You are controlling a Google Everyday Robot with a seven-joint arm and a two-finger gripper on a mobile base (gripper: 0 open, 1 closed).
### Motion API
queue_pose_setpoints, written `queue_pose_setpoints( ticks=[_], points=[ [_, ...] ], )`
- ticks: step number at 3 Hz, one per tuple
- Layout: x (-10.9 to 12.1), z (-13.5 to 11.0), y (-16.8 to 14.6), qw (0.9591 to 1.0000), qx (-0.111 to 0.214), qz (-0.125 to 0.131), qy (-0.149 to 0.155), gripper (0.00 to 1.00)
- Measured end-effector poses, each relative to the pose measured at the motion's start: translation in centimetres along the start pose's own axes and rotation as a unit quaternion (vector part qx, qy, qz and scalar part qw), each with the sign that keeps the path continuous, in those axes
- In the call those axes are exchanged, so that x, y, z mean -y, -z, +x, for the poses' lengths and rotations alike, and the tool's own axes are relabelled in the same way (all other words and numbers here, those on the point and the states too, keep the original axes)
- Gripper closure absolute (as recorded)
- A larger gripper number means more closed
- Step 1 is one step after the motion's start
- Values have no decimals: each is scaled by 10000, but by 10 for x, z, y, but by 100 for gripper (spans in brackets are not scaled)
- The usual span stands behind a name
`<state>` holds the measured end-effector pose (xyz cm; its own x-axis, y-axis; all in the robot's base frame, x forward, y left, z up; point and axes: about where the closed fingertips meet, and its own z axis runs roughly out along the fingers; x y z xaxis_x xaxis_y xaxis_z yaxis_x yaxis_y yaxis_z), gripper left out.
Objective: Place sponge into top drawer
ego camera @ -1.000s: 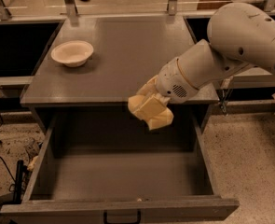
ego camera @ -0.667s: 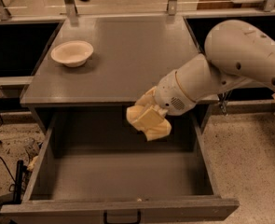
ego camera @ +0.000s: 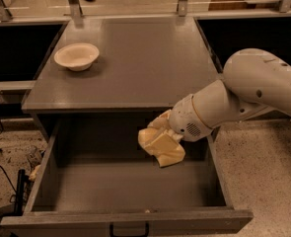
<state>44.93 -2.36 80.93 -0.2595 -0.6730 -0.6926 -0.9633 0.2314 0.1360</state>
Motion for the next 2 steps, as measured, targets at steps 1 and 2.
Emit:
queue_pose_setpoints(
  ticks=[1, 2],
  points=[
    [1, 5, -4, 9999, -36, 120, -71, 100],
    [2, 13, -9, 9992, -91, 325, -206, 100]
  ],
)
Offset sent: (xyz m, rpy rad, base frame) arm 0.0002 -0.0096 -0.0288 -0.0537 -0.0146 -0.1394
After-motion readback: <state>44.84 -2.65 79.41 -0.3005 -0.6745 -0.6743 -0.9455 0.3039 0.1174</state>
